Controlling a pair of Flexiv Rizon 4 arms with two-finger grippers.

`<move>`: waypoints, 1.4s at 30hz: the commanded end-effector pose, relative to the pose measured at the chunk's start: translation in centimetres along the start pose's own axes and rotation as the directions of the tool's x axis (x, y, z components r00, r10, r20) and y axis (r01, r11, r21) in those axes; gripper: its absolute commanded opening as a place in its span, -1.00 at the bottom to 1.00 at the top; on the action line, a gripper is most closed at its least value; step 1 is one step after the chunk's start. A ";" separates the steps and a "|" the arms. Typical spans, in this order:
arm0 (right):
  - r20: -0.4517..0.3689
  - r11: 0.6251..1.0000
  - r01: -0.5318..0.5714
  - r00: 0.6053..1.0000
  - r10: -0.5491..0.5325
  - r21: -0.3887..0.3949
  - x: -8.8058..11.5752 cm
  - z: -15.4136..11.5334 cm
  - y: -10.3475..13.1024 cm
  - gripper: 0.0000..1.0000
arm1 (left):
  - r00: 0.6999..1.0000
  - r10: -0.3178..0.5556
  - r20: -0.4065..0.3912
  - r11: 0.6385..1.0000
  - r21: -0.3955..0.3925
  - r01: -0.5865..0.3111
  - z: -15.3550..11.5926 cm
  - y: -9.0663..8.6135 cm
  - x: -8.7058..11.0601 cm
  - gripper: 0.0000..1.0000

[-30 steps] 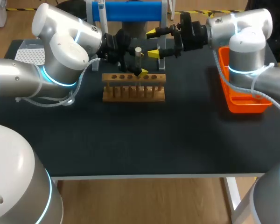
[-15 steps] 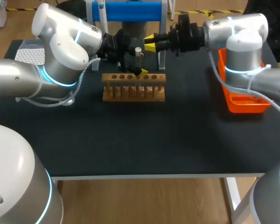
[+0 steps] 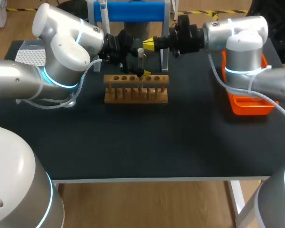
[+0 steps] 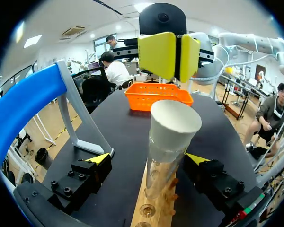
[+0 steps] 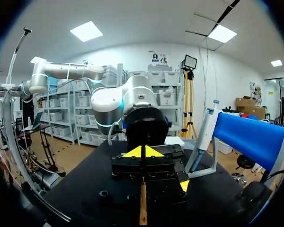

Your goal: Invert the test tube, pick up the pipette, mount the tip to pipette, aspirate from beaker and dispense into the tube, eject the tip, return the pipette, and cap with the stopper.

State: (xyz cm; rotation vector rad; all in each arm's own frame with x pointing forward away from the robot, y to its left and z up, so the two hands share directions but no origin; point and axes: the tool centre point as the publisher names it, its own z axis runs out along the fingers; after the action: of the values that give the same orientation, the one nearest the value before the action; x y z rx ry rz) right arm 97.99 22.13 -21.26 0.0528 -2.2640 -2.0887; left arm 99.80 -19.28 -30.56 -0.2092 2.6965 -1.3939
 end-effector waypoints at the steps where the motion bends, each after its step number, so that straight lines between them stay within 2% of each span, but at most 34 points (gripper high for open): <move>1: -0.005 1.000 -0.004 1.000 0.004 -0.004 0.1 0.3 -0.2 -1.00 | 1.000 0.000 -0.004 1.000 0.001 0.000 0.1 0.0 -0.1 1.00; 29: -0.029 0.999 -0.038 0.999 0.038 -0.015 0.8 1.2 -1.0 -1.00 | 1.000 0.000 -0.004 1.000 0.001 0.000 0.1 0.0 -0.1 1.00; 42: -0.019 0.995 -0.097 0.995 0.097 0.002 0.5 1.3 -2.1 -1.00 | 1.000 0.000 -0.004 1.000 0.001 0.000 0.1 0.0 -0.1 1.00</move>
State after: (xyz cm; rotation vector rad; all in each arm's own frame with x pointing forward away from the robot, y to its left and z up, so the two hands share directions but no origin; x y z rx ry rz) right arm 97.30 23.15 -22.66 -0.0325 -2.2079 -2.0355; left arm 99.80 -19.28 -30.56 -0.2092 2.6965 -1.3939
